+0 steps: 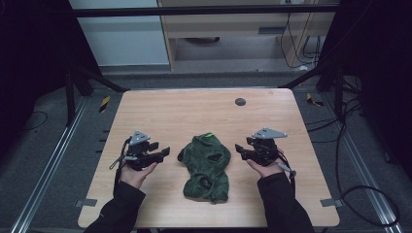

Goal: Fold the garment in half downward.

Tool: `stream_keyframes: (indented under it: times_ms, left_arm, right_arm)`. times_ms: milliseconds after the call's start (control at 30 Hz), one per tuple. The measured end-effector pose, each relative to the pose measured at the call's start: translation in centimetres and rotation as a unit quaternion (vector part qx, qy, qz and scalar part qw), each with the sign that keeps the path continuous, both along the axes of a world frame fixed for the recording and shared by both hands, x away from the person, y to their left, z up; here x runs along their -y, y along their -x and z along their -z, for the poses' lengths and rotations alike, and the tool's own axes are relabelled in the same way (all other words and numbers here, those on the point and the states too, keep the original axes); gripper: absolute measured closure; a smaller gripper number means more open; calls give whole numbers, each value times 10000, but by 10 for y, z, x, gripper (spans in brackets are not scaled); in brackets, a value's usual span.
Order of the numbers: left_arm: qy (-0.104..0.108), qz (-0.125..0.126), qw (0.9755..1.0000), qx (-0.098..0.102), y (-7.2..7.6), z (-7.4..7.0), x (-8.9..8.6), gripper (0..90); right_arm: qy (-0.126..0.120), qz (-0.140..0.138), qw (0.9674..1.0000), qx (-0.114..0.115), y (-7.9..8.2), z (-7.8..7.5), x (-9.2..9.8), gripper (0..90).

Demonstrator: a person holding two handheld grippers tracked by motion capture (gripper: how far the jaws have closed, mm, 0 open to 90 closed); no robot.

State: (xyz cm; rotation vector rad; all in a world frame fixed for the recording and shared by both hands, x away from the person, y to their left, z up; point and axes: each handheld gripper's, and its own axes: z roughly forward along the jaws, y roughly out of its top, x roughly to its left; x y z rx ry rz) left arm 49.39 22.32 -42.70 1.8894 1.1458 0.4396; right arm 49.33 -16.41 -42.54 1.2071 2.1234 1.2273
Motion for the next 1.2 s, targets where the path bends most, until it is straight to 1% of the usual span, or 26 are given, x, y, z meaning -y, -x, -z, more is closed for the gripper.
stream_keyframes:
  times_ms: [100, 267, 400, 500, 633, 767, 833, 1033, 1100, 1200]
  left_arm:
    - [9, 4, 10000, -7, -6, 0, 4, 449]
    - [-2, 38, 10000, -17, -12, 1, 9, 460]
    - [-6, 72, 9999, -72, -19, 2, 17, 469]
    - [-38, 114, 9999, -75, -24, 4, 21, 472]
    - [-33, 128, 9998, -133, -30, 6, 27, 478]
    - [-120, 154, 9997, -158, -36, 9, 33, 486]
    - [-144, 149, 9997, -155, -38, 10, 36, 490]
    - [-220, 104, 9996, -153, -46, 15, 43, 500]
    - [-269, 111, 9994, -191, -50, 17, 47, 505]
    - [-256, 107, 9994, -206, -52, 19, 50, 507]
  right_arm:
    - [-30, -21, 10000, -71, -5, 2, -3, 460]
    - [-3, -62, 9999, -133, -13, 5, -7, 478]
    - [0, -70, 9999, -132, -20, 5, -9, 497]
    - [29, -65, 9998, -158, -24, 5, -11, 510]
    - [-6, -48, 9998, -211, -29, 8, -12, 524]
    - [-11, -29, 9996, -270, -34, 12, -13, 537]
    - [10, -38, 9997, -254, -36, 13, -13, 544]
    - [5, -23, 9996, -285, -41, 14, -16, 551]
    - [6, -29, 9996, -295, -43, 15, -19, 553]
    - [29, -38, 9995, -303, -47, 16, -22, 555]
